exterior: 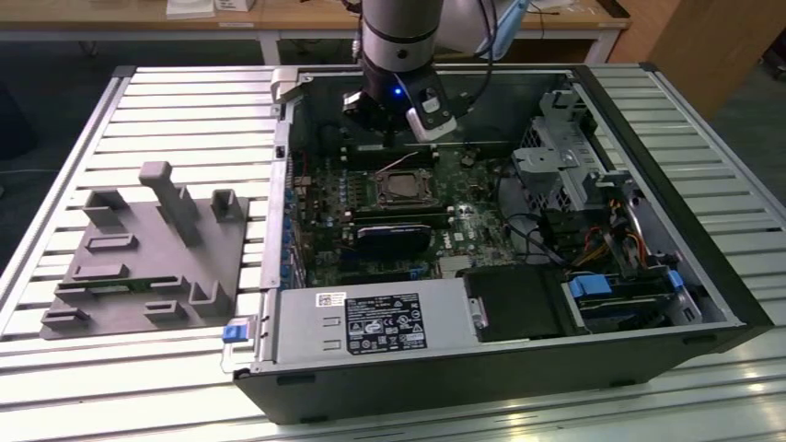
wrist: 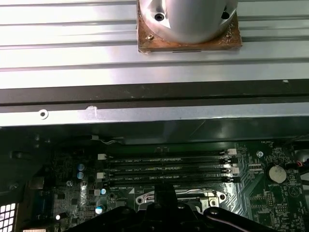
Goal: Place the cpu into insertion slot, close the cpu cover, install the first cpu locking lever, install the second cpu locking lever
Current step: 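Install the first cpu locking lever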
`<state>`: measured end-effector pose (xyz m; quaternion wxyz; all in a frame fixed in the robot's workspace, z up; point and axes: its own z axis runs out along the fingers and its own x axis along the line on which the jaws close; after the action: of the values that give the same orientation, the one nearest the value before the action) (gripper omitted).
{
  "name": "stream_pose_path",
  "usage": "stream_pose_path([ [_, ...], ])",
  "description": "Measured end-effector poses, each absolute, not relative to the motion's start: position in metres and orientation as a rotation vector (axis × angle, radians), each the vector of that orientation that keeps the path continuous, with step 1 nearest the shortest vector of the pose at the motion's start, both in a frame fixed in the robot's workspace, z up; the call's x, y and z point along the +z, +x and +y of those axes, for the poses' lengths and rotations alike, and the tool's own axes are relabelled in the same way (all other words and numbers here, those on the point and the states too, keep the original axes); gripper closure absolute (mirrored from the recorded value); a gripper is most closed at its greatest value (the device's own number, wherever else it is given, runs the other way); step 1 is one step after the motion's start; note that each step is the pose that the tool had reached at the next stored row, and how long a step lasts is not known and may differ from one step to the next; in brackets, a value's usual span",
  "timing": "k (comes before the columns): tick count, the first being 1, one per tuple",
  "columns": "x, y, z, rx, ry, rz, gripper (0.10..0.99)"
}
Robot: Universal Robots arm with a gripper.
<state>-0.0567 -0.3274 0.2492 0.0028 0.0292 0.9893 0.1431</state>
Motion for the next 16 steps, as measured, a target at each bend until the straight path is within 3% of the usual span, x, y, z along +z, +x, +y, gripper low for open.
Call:
stream_pose_path([
  [16,0.2434,-0.0567,-0.3273,0.444,0.086,3.083,0.98],
])
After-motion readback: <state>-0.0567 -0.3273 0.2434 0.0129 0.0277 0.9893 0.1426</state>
